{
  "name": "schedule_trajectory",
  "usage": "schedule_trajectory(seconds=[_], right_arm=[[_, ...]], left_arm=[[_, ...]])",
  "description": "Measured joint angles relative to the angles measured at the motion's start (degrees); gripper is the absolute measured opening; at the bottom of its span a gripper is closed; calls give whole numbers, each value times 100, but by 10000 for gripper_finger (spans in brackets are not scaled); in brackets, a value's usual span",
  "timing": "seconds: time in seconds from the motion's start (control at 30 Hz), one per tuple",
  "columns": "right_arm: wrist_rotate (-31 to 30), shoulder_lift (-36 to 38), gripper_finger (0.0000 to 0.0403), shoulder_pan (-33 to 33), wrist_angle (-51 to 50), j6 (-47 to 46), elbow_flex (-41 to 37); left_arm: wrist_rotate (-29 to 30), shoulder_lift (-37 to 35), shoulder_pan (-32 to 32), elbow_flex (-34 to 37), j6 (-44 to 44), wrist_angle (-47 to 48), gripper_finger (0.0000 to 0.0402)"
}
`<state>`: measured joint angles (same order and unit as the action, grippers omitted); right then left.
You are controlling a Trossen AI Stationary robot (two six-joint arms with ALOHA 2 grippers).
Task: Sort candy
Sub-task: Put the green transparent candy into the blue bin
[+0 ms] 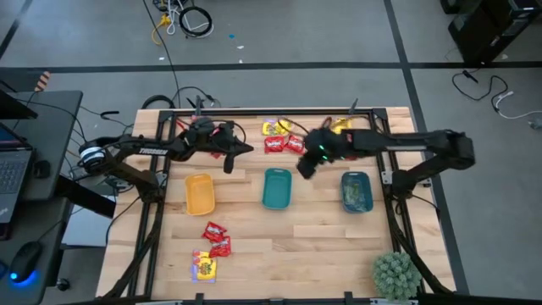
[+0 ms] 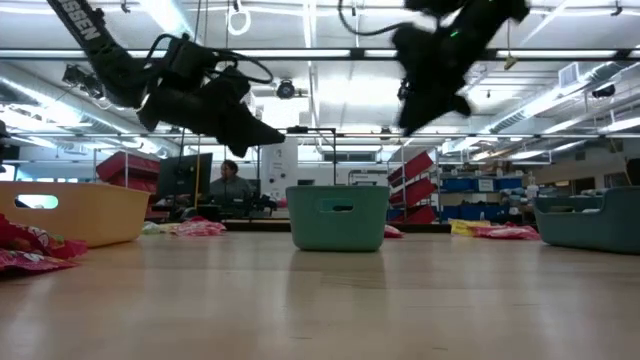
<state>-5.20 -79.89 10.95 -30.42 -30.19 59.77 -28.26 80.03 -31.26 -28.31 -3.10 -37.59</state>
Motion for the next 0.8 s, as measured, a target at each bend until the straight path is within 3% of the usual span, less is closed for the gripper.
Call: schedule_trajectory(seconds=[0.17, 0.43, 0.8], right_arm=[[372, -984, 70, 624, 884, 437, 340], [373, -2440, 117, 1106, 1032, 636, 1584], [355, -3445, 166, 1487, 1083, 317, 2173]], left_arm=[[-5, 0, -145, 367, 190, -485, 1], [-5, 0, -167, 428, 182, -480, 1], [-5, 0, -165, 428, 166, -483, 0]])
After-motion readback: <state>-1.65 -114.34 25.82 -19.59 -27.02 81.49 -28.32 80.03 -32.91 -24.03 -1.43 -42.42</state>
